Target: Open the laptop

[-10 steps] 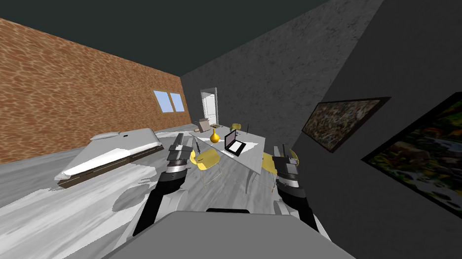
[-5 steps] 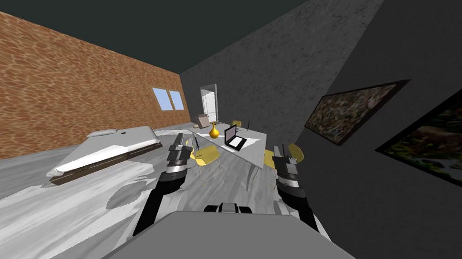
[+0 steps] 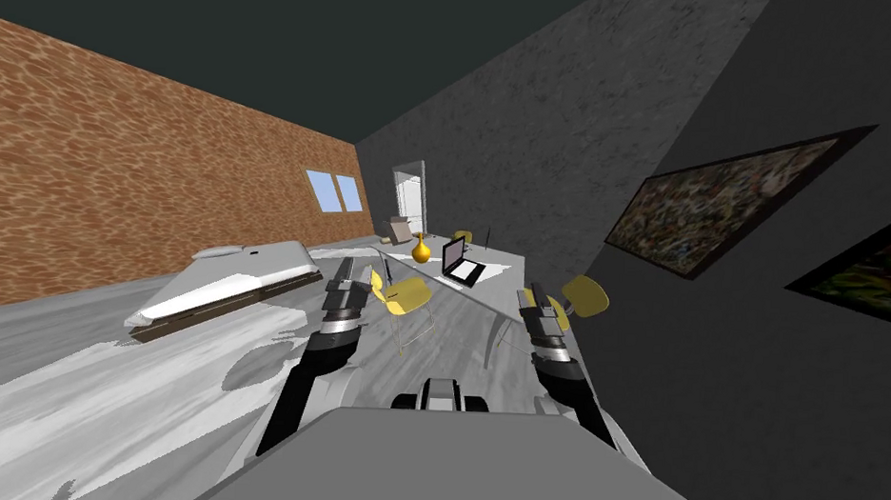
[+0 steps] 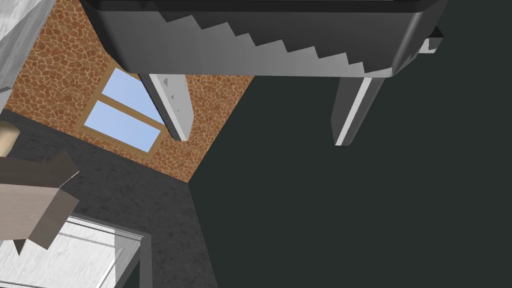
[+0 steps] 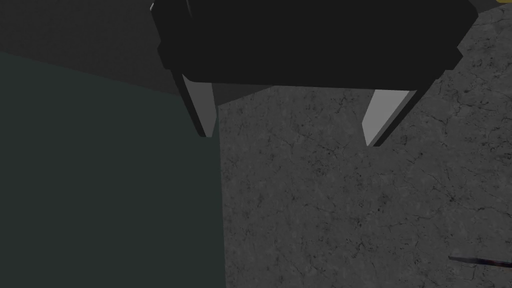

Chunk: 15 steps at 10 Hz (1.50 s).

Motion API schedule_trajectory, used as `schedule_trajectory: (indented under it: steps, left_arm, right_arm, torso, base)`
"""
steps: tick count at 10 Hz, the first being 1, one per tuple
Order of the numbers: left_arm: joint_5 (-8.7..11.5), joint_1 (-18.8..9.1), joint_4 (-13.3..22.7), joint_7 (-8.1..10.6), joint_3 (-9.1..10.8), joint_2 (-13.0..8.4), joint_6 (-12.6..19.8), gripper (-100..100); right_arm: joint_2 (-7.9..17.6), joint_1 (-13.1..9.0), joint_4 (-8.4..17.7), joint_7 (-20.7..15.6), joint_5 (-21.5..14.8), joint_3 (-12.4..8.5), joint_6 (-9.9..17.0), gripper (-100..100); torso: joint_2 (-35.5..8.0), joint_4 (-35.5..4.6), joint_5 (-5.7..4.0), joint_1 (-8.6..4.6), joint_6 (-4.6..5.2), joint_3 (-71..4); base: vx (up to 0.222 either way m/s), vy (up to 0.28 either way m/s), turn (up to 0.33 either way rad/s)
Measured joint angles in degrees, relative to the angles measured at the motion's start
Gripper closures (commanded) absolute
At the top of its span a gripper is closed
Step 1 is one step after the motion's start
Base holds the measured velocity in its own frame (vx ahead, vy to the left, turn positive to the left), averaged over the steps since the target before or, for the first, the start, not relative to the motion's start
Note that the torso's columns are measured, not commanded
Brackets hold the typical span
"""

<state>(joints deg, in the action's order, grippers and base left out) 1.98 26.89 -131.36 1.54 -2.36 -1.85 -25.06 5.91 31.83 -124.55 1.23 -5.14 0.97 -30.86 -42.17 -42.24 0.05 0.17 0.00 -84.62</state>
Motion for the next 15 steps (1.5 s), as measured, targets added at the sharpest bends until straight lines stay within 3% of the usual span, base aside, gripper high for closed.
schedule_trajectory:
  steps: [1, 4, 7, 9, 10, 13, 15]
  left_arm:
    - [0.0, 0.0, 0.0, 0.00, 0.00, 0.0, 0.0, 0]
    - [0.0, 0.0, 0.0, 0.00, 0.00, 0.0, 0.0, 0]
    - [0.0, 0.0, 0.0, 0.00, 0.00, 0.0, 0.0, 0]
    - [0.0, 0.0, 0.0, 0.00, 0.00, 0.0, 0.0, 0]
    - [0.0, 0.0, 0.0, 0.00, 0.00, 0.0, 0.0, 0]
    - [0.0, 0.0, 0.0, 0.00, 0.00, 0.0, 0.0, 0]
    - [0.0, 0.0, 0.0, 0.00, 0.01, 0.0, 0.0, 0]
  right_arm:
    - [1.7, 1.3, 0.2, 0.2, -0.5, -0.3, 1.7, -100]
    - [4.3, 0.9, 4.5, -0.3, -2.5, -0.6, 4.4, -100]
    - [6.5, 2.8, 5.6, -1.1, -5.2, 0.1, 9.4, -100]
    - [9.0, 2.4, 7.2, -0.7, -6.1, -0.7, 13.2, -100]
    - [10.1, 4.0, 8.7, -0.9, -7.2, -0.7, 14.4, -100]
    - [12.3, 5.3, 10.3, -2.0, -10.4, 0.1, 20.1, -100]
    - [14.7, 6.4, 12.7, -1.9, -11.5, -0.8, 22.0, -100]
  torso:
    - [-0.1, 0.0, -0.03, -0.09, 0.02, 0.0]
    - [-0.1, -0.1, -0.04, -0.08, 0.00, 0.1]
    - [-0.1, 0.0, -0.01, 0.00, -0.01, 0.0]
    - [0.0, 0.0, -0.08, -0.24, -0.01, 0.0]
    - [-0.1, 0.0, -0.02, 0.02, 0.01, 0.0]
    - [0.0, 0.0, -0.03, -0.04, -0.01, 0.0]
    - [-0.2, -0.1, -0.10, -0.34, 0.00, 0.1]
  base:
    - [-0.004, 0.119, 0.034]
    - [0.003, 0.141, 0.099]
    - [0.015, 0.169, 0.104]
    - [0.052, 0.195, 0.159]
    - [0.028, 0.184, 0.034]
    - [0.046, 0.192, 0.124]
    - [0.011, 0.126, 0.091]
